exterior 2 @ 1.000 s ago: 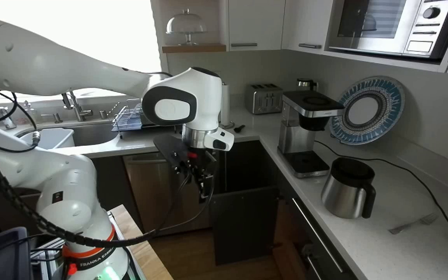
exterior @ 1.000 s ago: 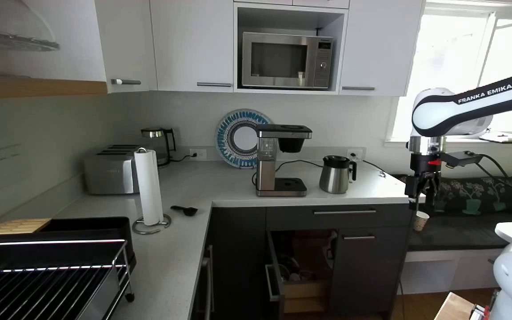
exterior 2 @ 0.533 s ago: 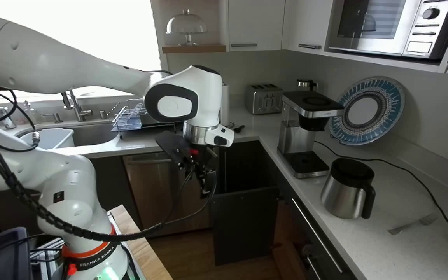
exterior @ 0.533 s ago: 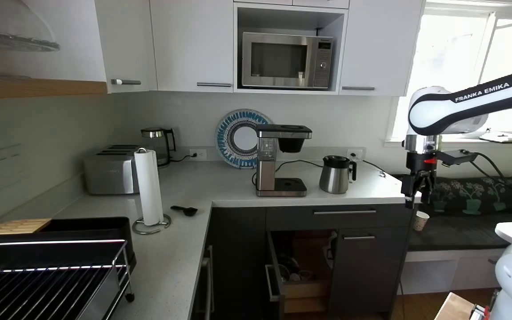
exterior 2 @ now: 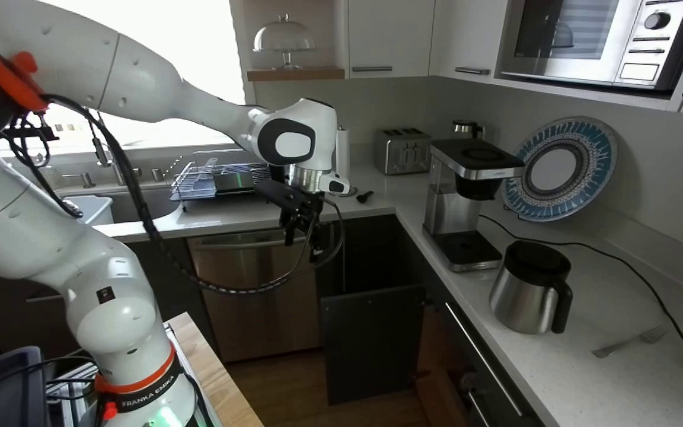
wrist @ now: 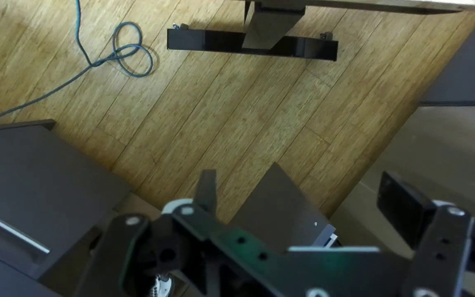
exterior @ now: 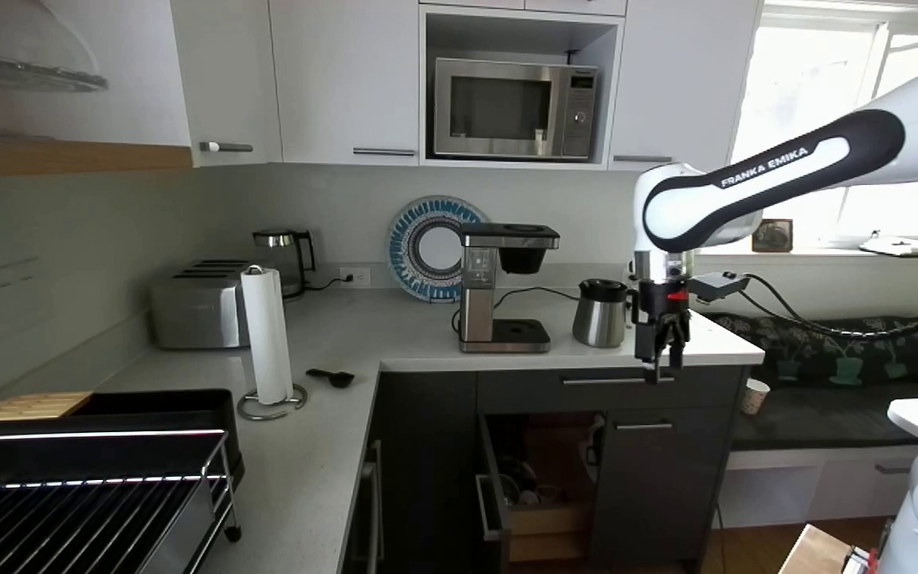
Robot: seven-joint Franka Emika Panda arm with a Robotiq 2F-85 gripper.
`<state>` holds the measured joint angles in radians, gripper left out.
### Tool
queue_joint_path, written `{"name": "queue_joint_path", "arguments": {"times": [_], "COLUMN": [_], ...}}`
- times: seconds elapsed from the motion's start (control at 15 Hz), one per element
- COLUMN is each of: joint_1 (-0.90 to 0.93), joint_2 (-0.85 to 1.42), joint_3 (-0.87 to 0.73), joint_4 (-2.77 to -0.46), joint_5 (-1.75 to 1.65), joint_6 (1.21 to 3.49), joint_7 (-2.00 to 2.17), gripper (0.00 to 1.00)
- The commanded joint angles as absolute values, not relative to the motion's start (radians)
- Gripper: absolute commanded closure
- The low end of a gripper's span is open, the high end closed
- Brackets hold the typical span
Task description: Close the left cabinet door of the right cabinet base doors
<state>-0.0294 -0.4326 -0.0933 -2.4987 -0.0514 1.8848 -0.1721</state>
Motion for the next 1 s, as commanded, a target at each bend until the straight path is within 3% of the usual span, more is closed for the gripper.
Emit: {"name": "queue_joint_path", "arguments": {"times": [0.0, 0.6, 0.93], "joint_1": [0.013, 0.032, 0.045], "joint_2": [-0.305, 0.092, 0.144], "joint_3": [-0.011, 0.056, 0.044], "joint_4": [-2.482, -2.429, -2.409], "joint_5": [-0.079, -0.323, -0.33], "joint_6": [2.043, 2.708, 2.725], "joint_7": [-0.116, -0.144, -0.132], "gripper": [0.0, 0.0, 0.0]}}
